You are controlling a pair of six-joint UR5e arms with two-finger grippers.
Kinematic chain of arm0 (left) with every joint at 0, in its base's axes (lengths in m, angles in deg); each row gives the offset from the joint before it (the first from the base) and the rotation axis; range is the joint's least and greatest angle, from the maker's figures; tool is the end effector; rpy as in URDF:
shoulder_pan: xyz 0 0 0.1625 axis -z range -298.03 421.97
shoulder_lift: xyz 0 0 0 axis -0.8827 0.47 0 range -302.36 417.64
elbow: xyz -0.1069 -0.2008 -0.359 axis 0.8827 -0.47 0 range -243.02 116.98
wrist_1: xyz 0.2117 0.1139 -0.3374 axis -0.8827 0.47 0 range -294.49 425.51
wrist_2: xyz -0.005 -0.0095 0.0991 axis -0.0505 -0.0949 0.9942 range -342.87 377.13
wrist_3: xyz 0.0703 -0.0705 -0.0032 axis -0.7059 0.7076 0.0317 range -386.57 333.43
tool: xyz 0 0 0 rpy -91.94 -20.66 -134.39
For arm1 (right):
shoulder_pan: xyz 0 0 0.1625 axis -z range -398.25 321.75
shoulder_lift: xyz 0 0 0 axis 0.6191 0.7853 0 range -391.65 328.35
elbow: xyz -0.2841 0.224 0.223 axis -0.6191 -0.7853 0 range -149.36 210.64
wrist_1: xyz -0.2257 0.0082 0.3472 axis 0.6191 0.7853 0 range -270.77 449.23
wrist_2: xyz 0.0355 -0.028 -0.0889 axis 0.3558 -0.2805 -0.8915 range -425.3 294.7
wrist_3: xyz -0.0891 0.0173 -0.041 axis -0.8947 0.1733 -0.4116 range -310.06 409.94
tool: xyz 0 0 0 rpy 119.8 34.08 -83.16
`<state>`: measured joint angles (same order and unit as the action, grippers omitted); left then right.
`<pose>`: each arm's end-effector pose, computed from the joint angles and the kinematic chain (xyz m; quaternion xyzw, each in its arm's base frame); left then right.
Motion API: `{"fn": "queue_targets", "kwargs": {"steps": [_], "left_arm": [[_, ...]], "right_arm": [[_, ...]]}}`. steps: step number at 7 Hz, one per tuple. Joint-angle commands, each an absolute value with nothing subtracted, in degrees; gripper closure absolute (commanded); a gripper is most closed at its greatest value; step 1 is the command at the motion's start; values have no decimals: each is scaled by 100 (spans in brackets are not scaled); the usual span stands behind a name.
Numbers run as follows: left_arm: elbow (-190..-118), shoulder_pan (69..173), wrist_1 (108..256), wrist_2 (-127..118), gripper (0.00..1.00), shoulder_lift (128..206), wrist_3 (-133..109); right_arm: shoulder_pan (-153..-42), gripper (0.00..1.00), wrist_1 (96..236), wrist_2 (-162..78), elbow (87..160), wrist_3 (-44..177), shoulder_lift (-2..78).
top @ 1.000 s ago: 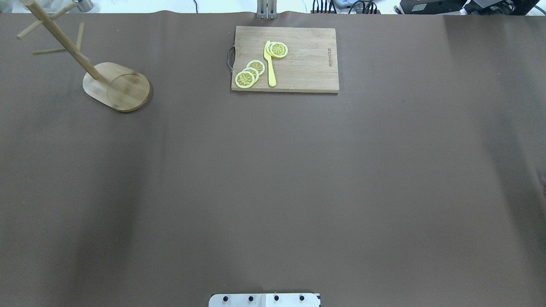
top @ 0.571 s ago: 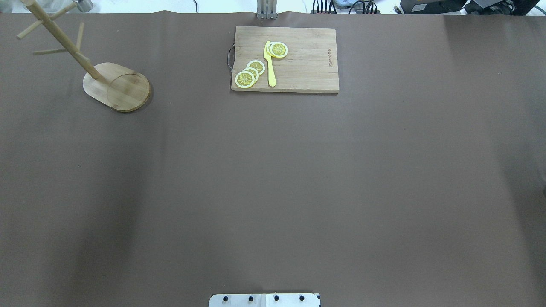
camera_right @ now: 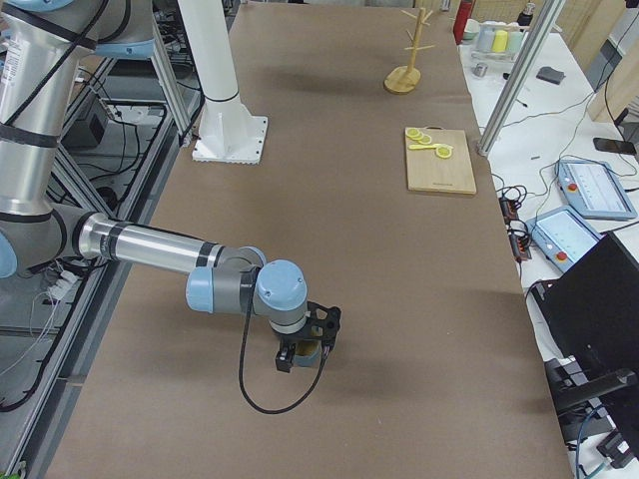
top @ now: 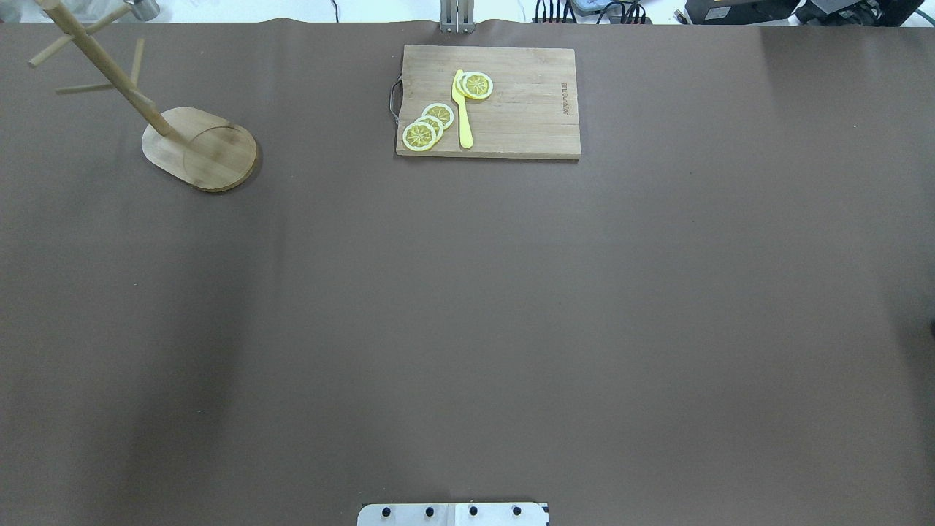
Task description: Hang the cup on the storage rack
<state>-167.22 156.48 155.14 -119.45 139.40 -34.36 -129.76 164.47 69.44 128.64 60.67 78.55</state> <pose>-0.0951 -0.4289 0.6008 0.0868 0.3879 0.0455 0.9165 0.0721 -0.3376 0.7104 -0.0101 -0.3809 0.0901 0.9202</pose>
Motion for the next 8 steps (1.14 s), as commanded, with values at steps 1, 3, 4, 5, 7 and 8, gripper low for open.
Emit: {"fn": "queue_targets", "kwargs": {"steps": [1, 3, 4, 5, 7, 8], "left_arm": [[-16700, 15645, 15515, -11945, 2, 13990, -3431], [-16708, 15645, 15515, -11945, 2, 13991, -3431], [-16691, 15645, 15515, -11945, 2, 14000, -3431], [-16691, 15645, 15515, -11945, 2, 14000, -3431], [-16691, 15645, 15515, -11936, 2, 14000, -3431], [-16682, 15645, 15515, -11945, 2, 14000, -3431]], "right_arm": [[-12765, 0, 15421, 6970, 12451, 6966, 7857], [-12501, 0, 15401, 7083, 12233, 7024, 7813], [-12421, 0, 15409, 7188, 12136, 7024, 7726], [-12333, 0, 15409, 7216, 12048, 7032, 7716], [-12210, 0, 15401, 7216, 11889, 7024, 7672], [-12183, 3, 15401, 7216, 11793, 7024, 7628]]}}
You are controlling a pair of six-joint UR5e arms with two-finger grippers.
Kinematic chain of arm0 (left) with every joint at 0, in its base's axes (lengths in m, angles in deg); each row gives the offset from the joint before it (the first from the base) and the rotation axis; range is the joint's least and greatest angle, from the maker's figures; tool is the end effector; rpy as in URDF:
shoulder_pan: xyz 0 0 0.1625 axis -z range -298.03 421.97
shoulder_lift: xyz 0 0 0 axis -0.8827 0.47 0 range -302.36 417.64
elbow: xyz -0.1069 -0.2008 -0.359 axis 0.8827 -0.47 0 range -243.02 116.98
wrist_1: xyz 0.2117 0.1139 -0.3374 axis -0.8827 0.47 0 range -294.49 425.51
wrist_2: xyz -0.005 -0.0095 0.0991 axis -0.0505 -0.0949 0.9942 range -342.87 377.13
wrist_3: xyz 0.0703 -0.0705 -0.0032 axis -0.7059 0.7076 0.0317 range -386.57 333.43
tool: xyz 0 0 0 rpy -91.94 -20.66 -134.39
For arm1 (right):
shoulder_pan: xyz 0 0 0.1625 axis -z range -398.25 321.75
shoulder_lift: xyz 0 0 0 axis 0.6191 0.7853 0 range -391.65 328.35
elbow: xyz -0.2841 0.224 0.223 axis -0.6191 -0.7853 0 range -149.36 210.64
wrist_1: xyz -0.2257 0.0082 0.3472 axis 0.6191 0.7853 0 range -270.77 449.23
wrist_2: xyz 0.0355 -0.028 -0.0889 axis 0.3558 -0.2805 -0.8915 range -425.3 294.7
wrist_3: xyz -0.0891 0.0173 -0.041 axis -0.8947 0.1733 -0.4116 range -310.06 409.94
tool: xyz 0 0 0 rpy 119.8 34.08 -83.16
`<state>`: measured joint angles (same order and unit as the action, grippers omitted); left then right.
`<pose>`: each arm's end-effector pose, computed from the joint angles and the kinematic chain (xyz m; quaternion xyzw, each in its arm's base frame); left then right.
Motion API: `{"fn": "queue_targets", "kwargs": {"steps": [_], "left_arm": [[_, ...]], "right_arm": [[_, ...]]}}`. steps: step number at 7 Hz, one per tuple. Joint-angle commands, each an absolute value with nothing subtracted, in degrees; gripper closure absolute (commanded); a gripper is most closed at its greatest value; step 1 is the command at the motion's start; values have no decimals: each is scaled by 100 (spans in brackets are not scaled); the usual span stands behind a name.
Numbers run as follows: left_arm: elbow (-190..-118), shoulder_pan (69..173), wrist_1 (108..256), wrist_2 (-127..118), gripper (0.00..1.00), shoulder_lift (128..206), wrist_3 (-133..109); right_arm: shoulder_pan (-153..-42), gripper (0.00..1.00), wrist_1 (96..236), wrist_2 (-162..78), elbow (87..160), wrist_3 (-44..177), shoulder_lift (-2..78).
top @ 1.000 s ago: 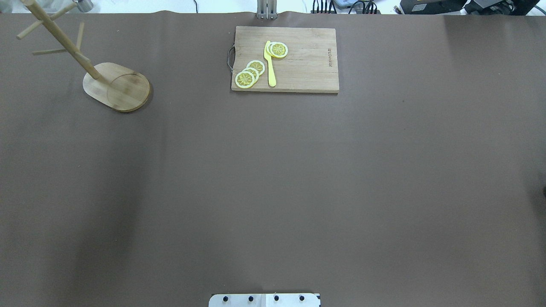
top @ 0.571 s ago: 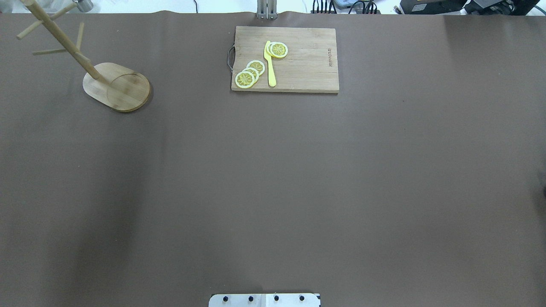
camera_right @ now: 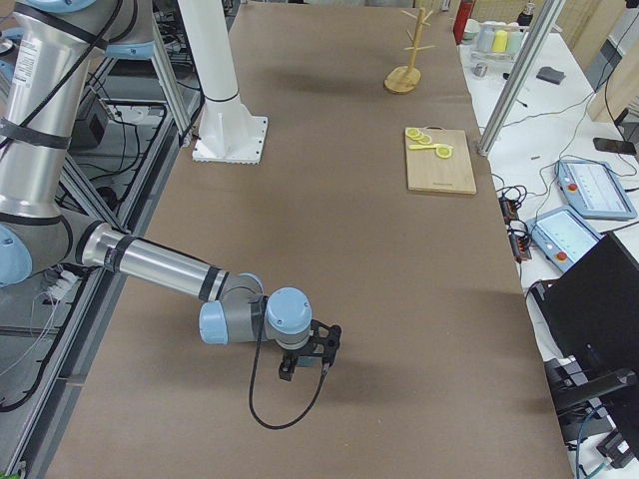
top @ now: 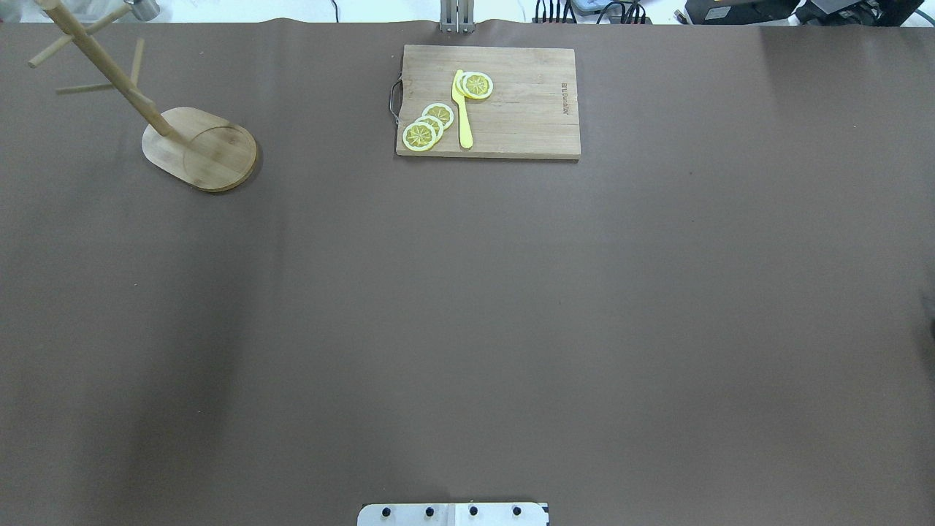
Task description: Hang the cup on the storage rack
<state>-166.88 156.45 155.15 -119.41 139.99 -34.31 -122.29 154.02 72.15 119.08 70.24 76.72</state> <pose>-0.0952 -0.4334 0.5993 0.0886 0.3874 0.0462 0.9165 0.0242 -0.3446 0.7574 -0.0503 -0.4009 0.0958 0.9097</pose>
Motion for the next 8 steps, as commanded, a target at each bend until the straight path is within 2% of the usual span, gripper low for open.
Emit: {"fn": "queue_targets", "kwargs": {"steps": [1, 2, 5, 7, 8], "left_arm": [[-16682, 15645, 15515, -11936, 2, 14000, -3431], [-16682, 15645, 15524, -11945, 2, 14000, -3431], [-16682, 15645, 15524, -11936, 2, 14000, -3431], [-16691, 15645, 15507, -11936, 2, 14017, -3440], [-16691, 15645, 15498, -11936, 2, 14052, -3440]], "right_arm": [[-12183, 44, 15375, 7225, 11740, 7024, 7619], [-12183, 99, 15374, 7242, 11722, 7024, 7611], [-12131, 100, 15374, 7233, 11686, 7015, 7435], [-12148, 100, 15357, 7330, 11930, 7015, 7129], [-12496, 100, 15374, 7339, 12011, 6937, 6779]]}}
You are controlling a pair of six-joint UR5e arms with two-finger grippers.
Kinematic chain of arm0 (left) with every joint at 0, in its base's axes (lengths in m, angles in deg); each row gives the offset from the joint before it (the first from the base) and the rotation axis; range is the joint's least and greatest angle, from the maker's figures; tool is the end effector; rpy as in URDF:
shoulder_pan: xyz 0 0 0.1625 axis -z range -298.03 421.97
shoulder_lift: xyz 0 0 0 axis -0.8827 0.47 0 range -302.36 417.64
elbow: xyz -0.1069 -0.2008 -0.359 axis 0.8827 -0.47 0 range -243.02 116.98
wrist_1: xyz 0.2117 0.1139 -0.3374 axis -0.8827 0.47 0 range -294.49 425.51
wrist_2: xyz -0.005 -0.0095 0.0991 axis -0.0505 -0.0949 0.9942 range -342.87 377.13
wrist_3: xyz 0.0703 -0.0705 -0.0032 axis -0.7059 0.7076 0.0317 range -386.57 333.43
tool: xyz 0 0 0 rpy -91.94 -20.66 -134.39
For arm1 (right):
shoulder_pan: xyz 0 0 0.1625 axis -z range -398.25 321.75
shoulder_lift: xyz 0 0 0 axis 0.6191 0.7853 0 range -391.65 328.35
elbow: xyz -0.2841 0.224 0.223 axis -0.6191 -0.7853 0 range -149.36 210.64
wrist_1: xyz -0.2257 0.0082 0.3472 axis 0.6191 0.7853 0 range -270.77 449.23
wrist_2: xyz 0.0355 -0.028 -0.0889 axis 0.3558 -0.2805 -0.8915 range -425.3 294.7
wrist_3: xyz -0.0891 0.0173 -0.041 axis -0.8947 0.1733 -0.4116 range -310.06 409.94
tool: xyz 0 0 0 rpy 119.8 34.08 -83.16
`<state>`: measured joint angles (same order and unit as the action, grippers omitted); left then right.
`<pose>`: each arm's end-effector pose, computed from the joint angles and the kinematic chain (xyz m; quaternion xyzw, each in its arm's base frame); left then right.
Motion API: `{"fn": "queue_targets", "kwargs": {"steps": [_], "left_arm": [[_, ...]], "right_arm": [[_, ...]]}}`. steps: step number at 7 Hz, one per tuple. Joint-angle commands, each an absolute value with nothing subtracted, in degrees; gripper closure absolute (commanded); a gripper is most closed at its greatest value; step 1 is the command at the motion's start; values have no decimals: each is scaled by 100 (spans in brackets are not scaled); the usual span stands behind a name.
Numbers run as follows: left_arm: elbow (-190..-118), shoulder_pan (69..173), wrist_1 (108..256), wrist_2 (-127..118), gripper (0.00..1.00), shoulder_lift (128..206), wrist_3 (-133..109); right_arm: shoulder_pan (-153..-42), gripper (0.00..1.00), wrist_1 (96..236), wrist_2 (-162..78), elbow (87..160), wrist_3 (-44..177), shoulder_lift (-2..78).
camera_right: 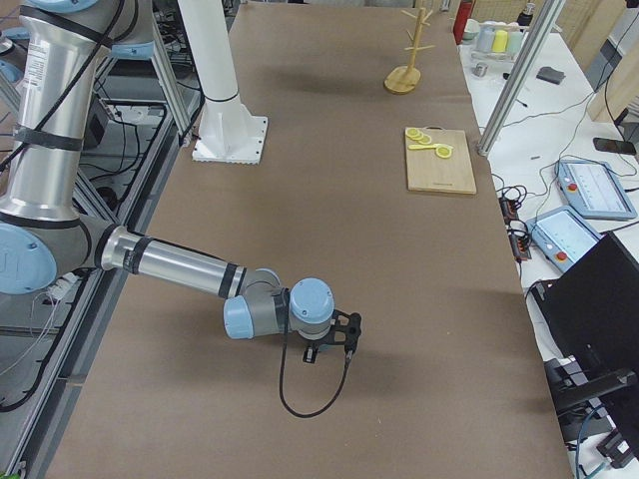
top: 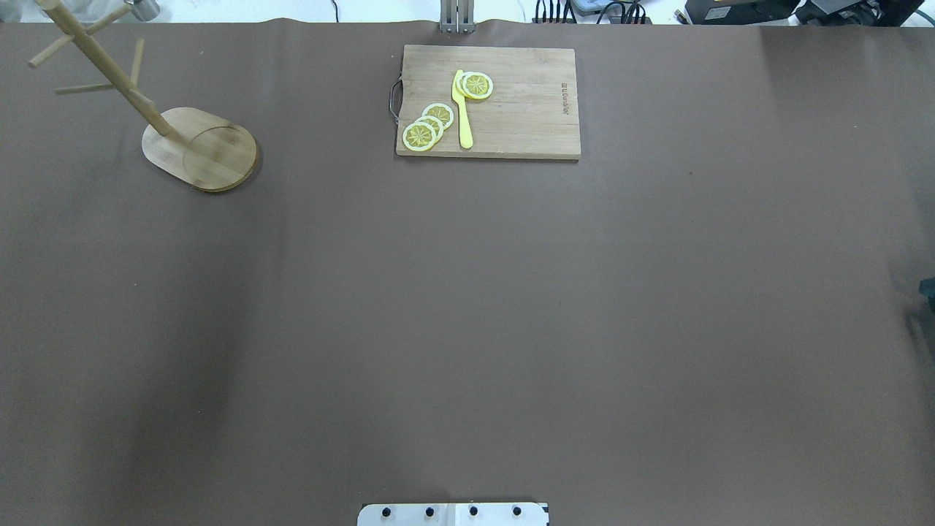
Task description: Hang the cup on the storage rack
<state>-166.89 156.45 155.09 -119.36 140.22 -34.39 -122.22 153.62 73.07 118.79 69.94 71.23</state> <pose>-0.0954 -0.4350 0.5976 0.0903 0.3867 0.0475 0.9165 0.0170 -0.3989 0.7226 -0.0077 -0.4168 0.0719 0.9061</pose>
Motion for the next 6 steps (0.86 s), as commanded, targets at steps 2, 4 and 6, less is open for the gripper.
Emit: {"fn": "queue_targets", "kwargs": {"steps": [2, 4, 6], "left_arm": [[-16682, 15645, 15498, -11936, 2, 14061, -3431], [-16726, 15654, 15498, -11945, 2, 14052, -3431], [-16726, 15654, 15515, -11954, 2, 14017, -3440]], "right_arm": [[-12868, 100, 15462, 7392, 11985, 6918, 5971], [-12755, 100, 16616, 7409, 12028, 6918, 4682], [-12029, 100, 16894, 7766, 12196, 6918, 3705]]}}
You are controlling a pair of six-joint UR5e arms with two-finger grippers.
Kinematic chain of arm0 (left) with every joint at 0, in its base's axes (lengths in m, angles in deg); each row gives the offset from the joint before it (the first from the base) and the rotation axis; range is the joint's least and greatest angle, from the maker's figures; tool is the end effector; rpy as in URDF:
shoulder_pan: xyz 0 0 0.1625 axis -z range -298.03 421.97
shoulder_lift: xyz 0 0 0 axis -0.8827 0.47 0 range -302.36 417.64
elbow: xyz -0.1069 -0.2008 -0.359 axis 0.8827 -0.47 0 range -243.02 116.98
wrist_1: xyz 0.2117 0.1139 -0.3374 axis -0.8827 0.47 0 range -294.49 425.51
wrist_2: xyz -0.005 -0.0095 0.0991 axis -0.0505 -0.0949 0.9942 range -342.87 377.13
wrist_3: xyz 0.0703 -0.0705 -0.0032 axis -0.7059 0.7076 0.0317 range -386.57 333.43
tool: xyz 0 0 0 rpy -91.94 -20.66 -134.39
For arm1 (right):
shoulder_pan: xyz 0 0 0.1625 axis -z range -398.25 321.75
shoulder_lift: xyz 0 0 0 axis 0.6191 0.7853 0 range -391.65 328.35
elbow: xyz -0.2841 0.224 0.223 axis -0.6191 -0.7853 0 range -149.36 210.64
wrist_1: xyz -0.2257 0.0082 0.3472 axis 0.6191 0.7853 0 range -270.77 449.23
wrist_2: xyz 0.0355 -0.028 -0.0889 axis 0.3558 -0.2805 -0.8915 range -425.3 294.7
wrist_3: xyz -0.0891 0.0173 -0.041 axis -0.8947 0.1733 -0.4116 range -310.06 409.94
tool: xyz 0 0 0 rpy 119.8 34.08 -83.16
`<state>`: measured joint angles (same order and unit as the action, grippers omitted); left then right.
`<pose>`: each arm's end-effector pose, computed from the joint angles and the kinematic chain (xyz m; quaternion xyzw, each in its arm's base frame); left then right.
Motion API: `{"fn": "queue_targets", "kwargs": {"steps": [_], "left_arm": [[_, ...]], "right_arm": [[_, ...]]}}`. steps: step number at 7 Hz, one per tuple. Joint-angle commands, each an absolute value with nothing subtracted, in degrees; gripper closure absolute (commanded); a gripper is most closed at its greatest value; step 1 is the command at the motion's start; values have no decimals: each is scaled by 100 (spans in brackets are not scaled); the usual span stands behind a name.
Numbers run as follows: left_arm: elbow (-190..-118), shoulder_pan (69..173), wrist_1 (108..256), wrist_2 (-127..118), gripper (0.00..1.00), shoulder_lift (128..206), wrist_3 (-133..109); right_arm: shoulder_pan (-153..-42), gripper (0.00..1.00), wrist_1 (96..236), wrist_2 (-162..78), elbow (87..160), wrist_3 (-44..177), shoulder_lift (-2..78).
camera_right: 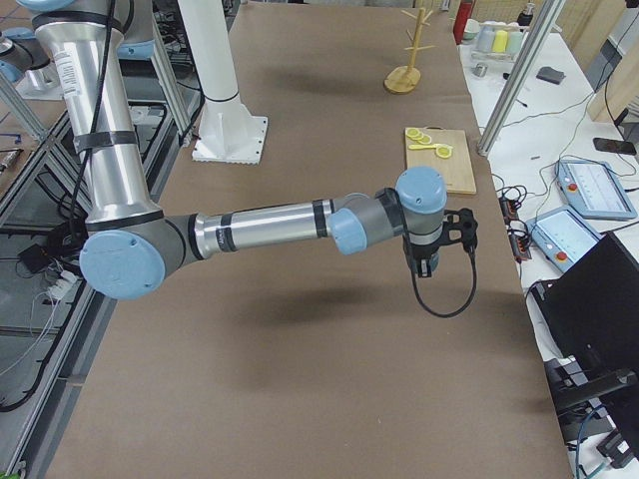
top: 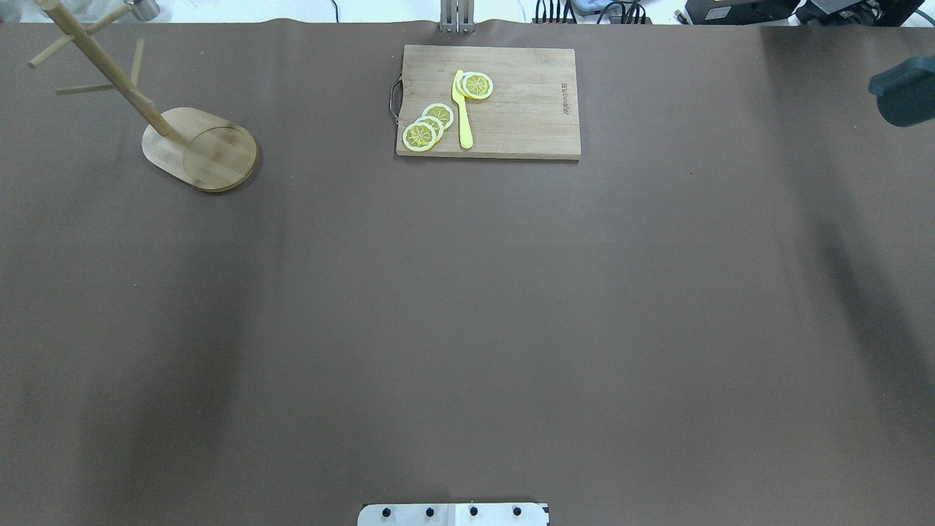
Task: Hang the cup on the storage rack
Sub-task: 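Carry the teal mug with the right gripper and lower it onto the table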
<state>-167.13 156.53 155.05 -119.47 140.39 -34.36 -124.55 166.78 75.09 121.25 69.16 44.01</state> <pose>-0.0960 -0.4362 0.5942 0.0934 0.3872 0.0479 0.9160 0.0176 -0.6043 0.4835 0.1278 -0.4479 0.0188 0.8847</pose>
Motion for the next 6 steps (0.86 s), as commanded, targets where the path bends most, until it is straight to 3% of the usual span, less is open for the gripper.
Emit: {"fn": "queue_targets", "kwargs": {"steps": [1, 4, 6], "left_arm": [[-16770, 15662, 15515, -12076, 2, 14000, -3440], [-16770, 15663, 15524, -12139, 2, 14026, -3440], [-16770, 15663, 15524, -12253, 2, 14008, -3440]], "right_arm": [[-11486, 100, 16982, 7743, 12431, 6988, 3430], [-9484, 100, 17114, 6466, 12574, 7041, 2341], [-8470, 100, 17141, 5419, 12521, 7033, 2030]]}}
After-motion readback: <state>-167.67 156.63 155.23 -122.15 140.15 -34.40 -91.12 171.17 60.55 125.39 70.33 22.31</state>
